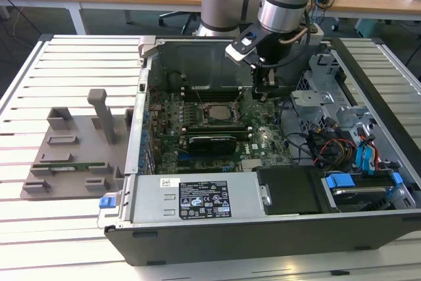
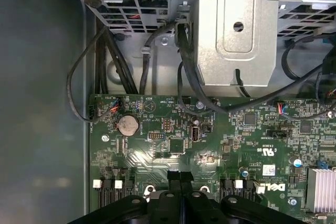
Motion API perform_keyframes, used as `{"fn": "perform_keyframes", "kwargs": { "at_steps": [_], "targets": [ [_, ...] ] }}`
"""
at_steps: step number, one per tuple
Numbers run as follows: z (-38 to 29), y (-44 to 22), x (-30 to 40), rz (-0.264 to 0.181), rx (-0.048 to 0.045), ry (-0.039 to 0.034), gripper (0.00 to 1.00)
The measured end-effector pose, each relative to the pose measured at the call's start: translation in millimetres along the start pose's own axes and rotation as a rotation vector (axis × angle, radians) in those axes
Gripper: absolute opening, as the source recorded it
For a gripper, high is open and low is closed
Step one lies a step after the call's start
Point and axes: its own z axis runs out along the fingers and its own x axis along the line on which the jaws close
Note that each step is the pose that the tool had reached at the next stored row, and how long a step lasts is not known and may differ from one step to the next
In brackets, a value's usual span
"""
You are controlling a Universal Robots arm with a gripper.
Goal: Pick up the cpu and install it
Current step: 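Close the cpu cover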
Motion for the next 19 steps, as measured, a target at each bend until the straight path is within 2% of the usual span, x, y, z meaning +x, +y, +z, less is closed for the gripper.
{"fn": "perform_keyframes", "kwargs": {
  "at_steps": [3,4,7,8,12,19],
  "targets": [
    [0.2,0.0,0.0,0.000,-0.0001,0.0002,0.11],
    [0.3,0.0,0.0,0.000,-0.0001,0.0002,0.17],
    [0.4,-0.1,0.0,0.000,-0.0001,0.0002,0.17],
    [0.6,-2.1,0.2,0.000,-0.0002,0.0006,0.17],
    [1.2,-20.9,0.3,0.000,-0.0021,0.0003,0.17],
    [1.7,-26.9,0.4,0.000,-0.0020,0.0002,0.17]
  ]
}}
